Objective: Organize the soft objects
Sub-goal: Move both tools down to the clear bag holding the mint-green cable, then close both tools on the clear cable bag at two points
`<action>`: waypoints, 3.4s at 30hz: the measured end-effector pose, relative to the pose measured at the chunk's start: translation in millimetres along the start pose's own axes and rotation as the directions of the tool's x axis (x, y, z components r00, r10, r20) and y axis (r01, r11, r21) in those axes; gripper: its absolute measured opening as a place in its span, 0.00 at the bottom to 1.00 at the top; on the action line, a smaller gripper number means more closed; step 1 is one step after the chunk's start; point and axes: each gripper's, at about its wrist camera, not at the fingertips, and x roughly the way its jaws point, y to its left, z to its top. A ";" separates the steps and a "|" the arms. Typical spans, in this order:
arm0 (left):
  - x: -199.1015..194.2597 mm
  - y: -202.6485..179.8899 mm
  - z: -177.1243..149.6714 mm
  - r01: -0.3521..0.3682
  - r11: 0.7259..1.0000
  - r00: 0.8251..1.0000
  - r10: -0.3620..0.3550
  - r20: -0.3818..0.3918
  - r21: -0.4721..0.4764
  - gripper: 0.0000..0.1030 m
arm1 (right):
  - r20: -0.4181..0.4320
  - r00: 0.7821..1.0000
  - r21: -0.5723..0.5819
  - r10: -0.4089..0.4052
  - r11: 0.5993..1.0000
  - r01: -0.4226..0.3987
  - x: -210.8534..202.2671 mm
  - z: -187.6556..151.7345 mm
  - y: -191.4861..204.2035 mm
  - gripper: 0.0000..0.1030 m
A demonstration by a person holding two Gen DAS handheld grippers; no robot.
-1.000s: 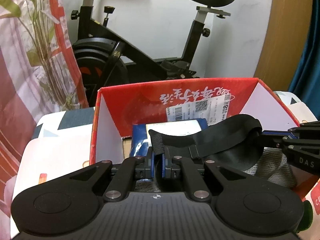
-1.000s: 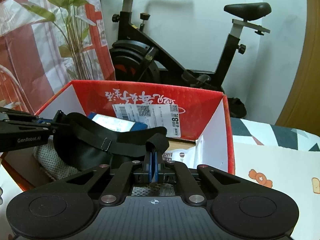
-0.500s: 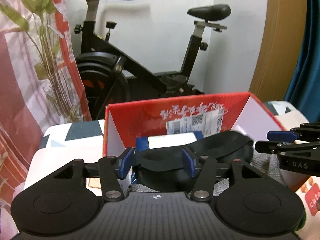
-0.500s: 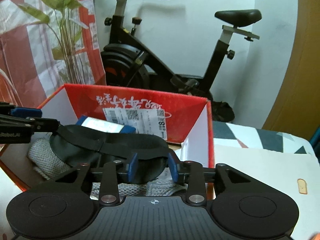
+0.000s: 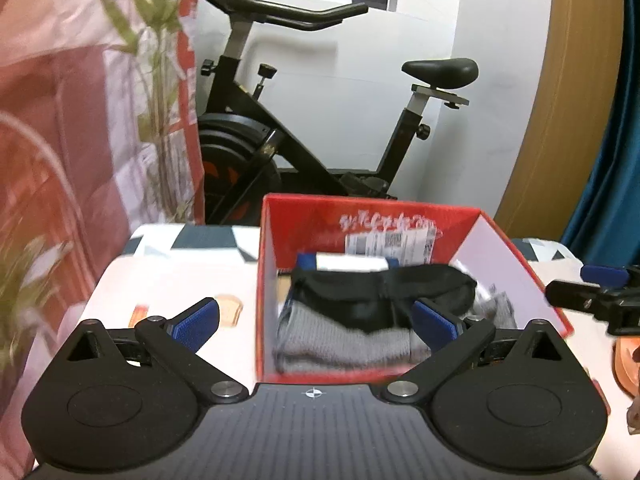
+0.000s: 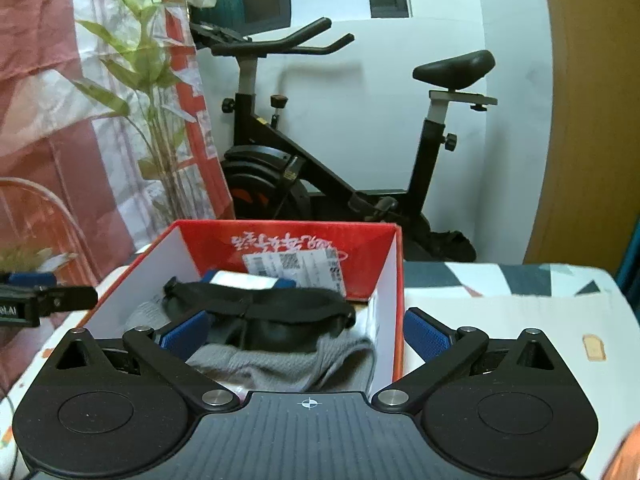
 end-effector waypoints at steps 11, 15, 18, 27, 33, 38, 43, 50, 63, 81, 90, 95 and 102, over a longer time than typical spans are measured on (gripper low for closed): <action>-41.6 5.2 -82.8 -0.012 0.998 1.000 0.012 -0.008 -0.053 0.98 | 0.042 0.998 0.104 0.039 0.994 -0.043 -49.9 -86.6 -1.3 0.99; -44.4 3.9 -107.9 0.005 0.996 0.999 -0.008 -0.033 -0.089 0.91 | 0.021 0.999 0.091 0.047 0.995 -0.048 -54.8 -117.6 4.0 0.91; -43.9 0.7 -124.3 0.015 0.997 0.998 -0.020 -0.061 -0.081 0.88 | -0.013 0.998 0.075 0.056 0.996 -0.055 -55.1 -138.0 8.6 0.84; -33.8 -2.3 -157.3 0.098 0.991 0.985 -0.110 -0.132 -0.096 0.52 | -0.129 0.982 0.090 0.140 0.988 -0.129 -37.9 -168.6 23.1 0.54; -23.1 7.7 -165.9 0.121 0.982 0.977 -0.144 -0.156 -0.148 0.51 | -0.161 0.968 0.087 0.193 0.980 -0.181 -19.7 -169.2 36.4 0.53; -9.2 12.4 -162.8 0.138 0.977 0.971 -0.166 -0.173 -0.161 0.51 | -0.178 0.961 0.095 0.212 0.976 -0.197 1.4 -164.3 41.3 0.53; 1.6 14.9 -159.9 0.174 0.968 0.960 -0.207 -0.186 -0.179 0.51 | -0.200 0.955 0.112 0.218 0.974 -0.199 20.4 -162.6 44.2 0.53; 13.6 15.7 -164.5 0.186 0.964 0.951 -0.225 -0.211 -0.189 0.51 | -0.209 0.954 0.111 0.215 0.975 -0.195 27.7 -166.5 45.2 0.53; 23.8 12.2 -165.6 0.233 0.946 0.938 -0.280 -0.205 -0.224 0.54 | -0.201 0.955 0.105 0.217 0.974 -0.199 25.7 -168.4 44.6 0.42; 16.2 5.1 -184.5 0.269 0.899 0.922 -0.344 -0.177 -0.346 0.34 | -0.204 0.945 0.101 0.256 0.966 -0.240 19.4 -173.4 47.0 0.37; 13.3 12.2 -186.0 0.277 0.897 0.922 -0.350 -0.168 -0.345 0.34 | -0.217 0.948 0.088 0.234 0.972 -0.220 19.9 -171.0 52.0 0.37; 13.5 18.6 -189.0 0.295 0.882 0.916 -0.371 -0.155 -0.367 0.33 | -0.217 0.946 0.113 0.240 0.969 -0.220 23.3 -169.6 50.8 0.39; 13.9 23.1 -192.5 0.310 0.869 0.912 -0.386 -0.137 -0.386 0.33 | -0.213 0.945 0.125 0.249 0.966 -0.227 27.1 -169.4 51.3 0.40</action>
